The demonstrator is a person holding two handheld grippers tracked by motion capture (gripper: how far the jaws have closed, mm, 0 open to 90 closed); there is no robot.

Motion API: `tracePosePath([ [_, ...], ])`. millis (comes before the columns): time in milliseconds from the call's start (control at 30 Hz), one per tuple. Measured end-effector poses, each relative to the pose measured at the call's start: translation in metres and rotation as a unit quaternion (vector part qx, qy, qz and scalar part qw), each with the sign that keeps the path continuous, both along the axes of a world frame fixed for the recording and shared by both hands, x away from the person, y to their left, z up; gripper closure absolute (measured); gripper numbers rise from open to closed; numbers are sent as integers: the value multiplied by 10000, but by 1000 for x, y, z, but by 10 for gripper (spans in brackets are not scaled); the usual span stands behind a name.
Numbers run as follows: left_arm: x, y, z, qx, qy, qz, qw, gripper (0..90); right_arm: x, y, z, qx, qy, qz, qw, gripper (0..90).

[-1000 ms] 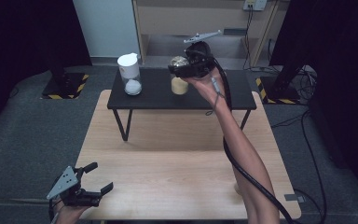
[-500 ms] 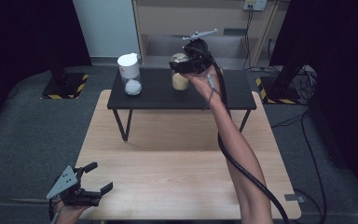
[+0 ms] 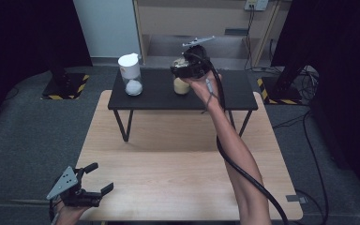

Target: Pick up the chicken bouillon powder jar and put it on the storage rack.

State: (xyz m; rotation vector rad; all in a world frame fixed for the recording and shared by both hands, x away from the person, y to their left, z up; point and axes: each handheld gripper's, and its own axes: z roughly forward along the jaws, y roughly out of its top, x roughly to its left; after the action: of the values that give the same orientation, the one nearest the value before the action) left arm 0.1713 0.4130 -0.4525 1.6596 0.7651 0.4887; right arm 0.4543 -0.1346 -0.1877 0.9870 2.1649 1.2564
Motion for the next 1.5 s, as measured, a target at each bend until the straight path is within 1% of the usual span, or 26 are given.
tracePosePath([
  [233, 0, 0, 0, -5, -2, 0, 10000, 2, 1, -2, -5, 37, 55, -21, 10000, 353],
  [400, 0, 0, 0, -3, -5, -3, 10000, 2, 3, -9, -9, 195, 120, -42, 9997, 352],
  [667, 0, 0, 0, -4, -5, -7, 10000, 2, 2, -12, -12, 245, 76, -13, 9997, 346],
  [733, 0, 0, 0, -7, -8, -7, 10000, 2, 2, -14, -14, 321, 82, -8, 9994, 261],
  [800, 0, 0, 0, -10, -7, -11, 10000, 2, 5, -18, -14, 407, 144, 20, 9991, 189],
  [833, 0, 0, 0, -7, -7, -11, 10000, 2, 5, -18, -14, 418, 157, -19, 9990, 150],
  [900, 0, -1, 0, -5, -7, -15, 10000, 1, 2, -20, -13, 420, 105, -81, 9990, 120],
  [933, 0, -1, 0, -2, -9, -17, 10000, 2, 2, -23, -13, 437, 62, -53, 9990, 106],
  [1033, 0, -1, 0, 3, -4, -17, 10000, 2, -1, -28, -9, 455, 15, -54, 9990, 92],
  [1133, 0, -1, 0, 8, -5, -21, 10000, 1, -7, -32, -4, 402, -106, -32, 9991, 91],
  [1233, 0, -1, 0, 12, -4, -21, 10000, 1, -14, -38, 4, 481, -149, 23, 9987, 91],
  [1267, 0, -1, 0, 14, -4, -22, 10000, 2, -16, -40, 6, 492, -221, 54, 9985, 92],
  [1333, 0, -1, 0, 19, -3, -24, 10000, 2, -22, -43, 12, 540, -267, 110, 9981, 92],
  [1500, 1, -2, 1, 28, 1, -38, 10000, 2, -37, -49, 26, 502, -406, 262, 9976, 92],
])
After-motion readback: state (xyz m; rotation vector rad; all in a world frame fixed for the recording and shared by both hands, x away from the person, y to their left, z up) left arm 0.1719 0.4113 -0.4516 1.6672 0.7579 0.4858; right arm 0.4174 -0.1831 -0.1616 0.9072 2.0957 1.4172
